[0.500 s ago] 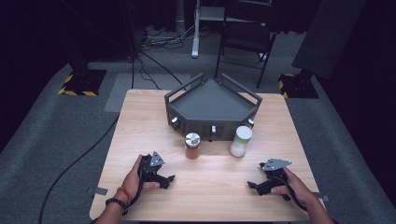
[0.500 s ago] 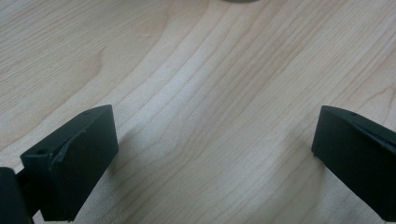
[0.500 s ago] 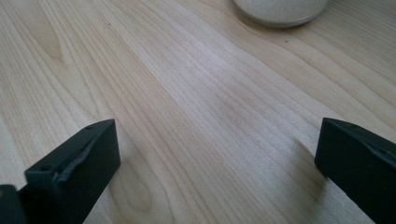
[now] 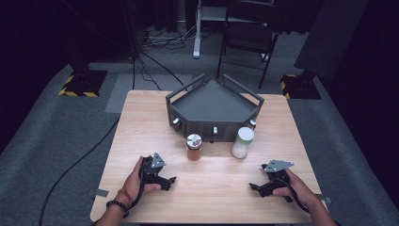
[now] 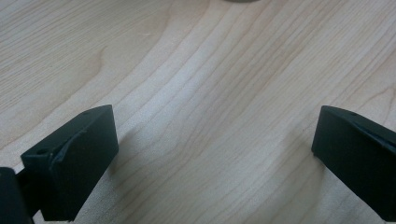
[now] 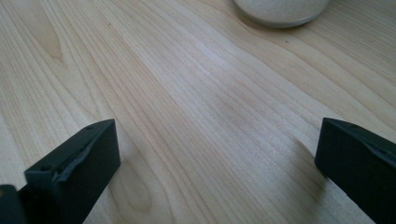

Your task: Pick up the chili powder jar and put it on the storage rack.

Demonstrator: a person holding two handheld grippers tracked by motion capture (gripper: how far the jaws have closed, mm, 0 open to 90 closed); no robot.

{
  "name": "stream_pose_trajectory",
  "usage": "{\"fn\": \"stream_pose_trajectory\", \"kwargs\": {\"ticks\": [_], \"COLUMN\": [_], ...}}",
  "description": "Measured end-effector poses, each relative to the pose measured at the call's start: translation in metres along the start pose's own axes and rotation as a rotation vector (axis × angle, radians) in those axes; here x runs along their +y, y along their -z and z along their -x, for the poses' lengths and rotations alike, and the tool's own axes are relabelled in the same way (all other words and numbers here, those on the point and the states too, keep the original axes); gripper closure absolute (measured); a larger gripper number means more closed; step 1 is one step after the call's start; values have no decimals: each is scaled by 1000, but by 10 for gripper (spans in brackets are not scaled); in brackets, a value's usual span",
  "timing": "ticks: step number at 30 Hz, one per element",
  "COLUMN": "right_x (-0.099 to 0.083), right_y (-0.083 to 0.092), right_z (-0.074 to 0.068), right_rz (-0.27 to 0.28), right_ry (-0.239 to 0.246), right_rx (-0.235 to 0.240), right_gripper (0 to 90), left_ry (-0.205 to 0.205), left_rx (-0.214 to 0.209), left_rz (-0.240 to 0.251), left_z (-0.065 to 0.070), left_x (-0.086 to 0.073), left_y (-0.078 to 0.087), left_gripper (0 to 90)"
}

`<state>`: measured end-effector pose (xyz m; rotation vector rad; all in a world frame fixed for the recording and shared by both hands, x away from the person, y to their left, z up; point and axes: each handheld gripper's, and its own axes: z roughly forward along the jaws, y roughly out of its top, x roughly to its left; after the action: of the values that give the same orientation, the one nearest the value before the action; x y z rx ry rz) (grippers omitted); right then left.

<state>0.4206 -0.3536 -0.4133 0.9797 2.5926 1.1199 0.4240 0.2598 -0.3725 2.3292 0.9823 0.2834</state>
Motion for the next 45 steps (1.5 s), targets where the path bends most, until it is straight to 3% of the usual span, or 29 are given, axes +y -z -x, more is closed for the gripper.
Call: {"fn": "stream_pose_trajectory", "kwargs": {"ticks": [16, 27, 34, 39, 45], "right_x": [0, 0, 0, 0, 0], "right_y": [0, 0, 0, 0, 0], "right_z": [0, 0, 0, 0, 0], "right_rz": [0, 0, 0, 0, 0], "right_ry": [1, 1, 1, 1, 1], "right_rx": [1, 1, 1, 1, 1], "right_gripper": [0, 0, 0, 0, 0], "left_ry": [1, 10, 11, 4, 6], "left_rx": [0, 22, 35, 69, 71], "left_rz": [0, 2, 41, 85, 120], "left_z": [0, 1, 3, 9, 12], "left_x": [0, -2, -4, -6, -8], "left_y": [0, 3, 8, 13, 17], "left_gripper": [3, 13, 15, 15, 14]}}
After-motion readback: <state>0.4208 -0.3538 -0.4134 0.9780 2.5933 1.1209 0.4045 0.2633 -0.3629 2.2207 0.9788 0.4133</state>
